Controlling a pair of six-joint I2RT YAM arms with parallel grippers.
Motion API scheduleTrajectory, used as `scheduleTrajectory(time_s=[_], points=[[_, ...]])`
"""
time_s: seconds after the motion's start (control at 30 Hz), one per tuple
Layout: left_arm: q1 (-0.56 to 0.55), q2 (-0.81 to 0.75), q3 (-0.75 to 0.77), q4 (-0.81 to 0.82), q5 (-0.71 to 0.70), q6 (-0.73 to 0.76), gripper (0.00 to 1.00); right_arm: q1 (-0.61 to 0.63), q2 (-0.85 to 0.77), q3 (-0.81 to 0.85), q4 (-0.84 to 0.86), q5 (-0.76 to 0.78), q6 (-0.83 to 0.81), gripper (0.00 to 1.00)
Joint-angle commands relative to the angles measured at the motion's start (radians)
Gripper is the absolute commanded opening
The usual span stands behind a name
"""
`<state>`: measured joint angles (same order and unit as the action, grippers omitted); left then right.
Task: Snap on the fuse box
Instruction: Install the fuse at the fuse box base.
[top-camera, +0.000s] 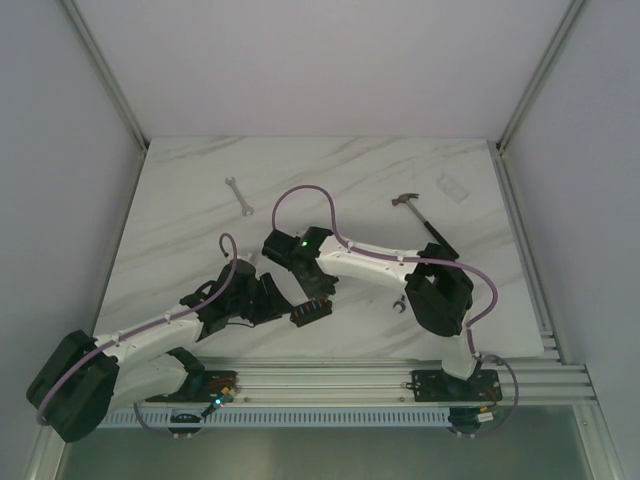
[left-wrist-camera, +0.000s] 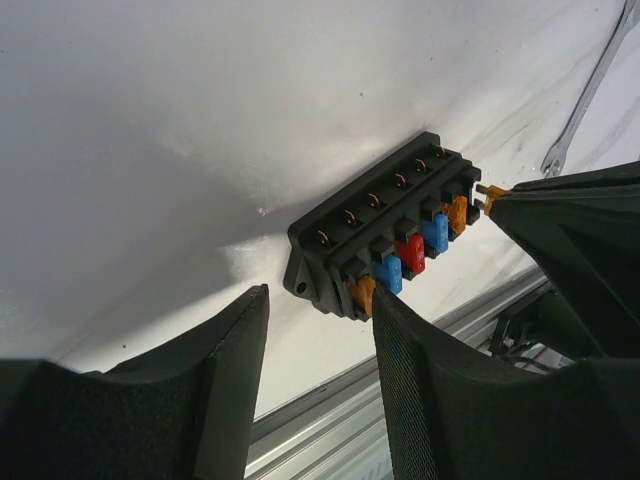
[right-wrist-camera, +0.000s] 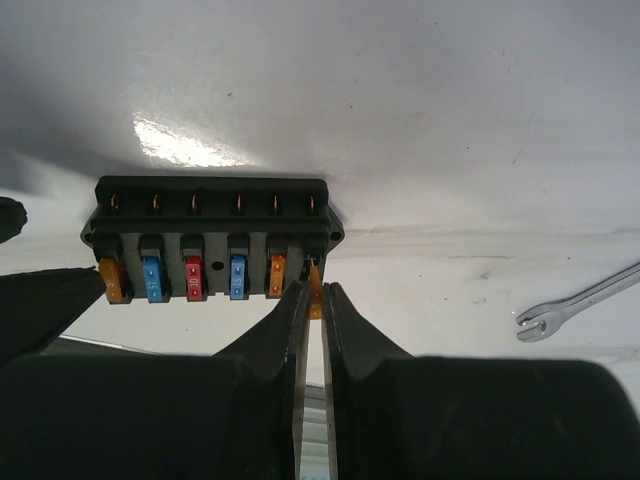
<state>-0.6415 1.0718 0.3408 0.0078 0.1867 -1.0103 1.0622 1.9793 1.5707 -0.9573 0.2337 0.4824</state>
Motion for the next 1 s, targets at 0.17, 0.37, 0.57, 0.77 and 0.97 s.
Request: scheduleTrajectory(time_s=[0.17, 0.37, 0.57, 0.77, 0.97], points=[[0.0, -0.004, -0.015, 0.021, 0.013, -0.016, 0.54, 0.012, 0.026, 0.032, -0.044, 0.03, 0.03, 0.0], [-0.001, -0.006, -0.017, 0.022, 0.013, -0.02, 0.54, 0.013, 0.036, 0.028, -0.048, 0.036, 0.037, 0.0], [-0.002, -0.011, -0.018, 0.024, 0.011, -0.024, 0.54, 0.015, 0.046, 0.028, -0.046, 0.042, 0.044, 0.0], [-0.004, -0.013, -0.019, 0.026, 0.012, -0.026, 0.55, 0.015, 0.049, 0.028, -0.037, 0.037, 0.051, 0.0], [-0.008, -0.013, -0.02, 0.027, 0.01, -0.029, 0.55, 0.015, 0.051, 0.03, -0.026, 0.033, 0.068, 0.0]])
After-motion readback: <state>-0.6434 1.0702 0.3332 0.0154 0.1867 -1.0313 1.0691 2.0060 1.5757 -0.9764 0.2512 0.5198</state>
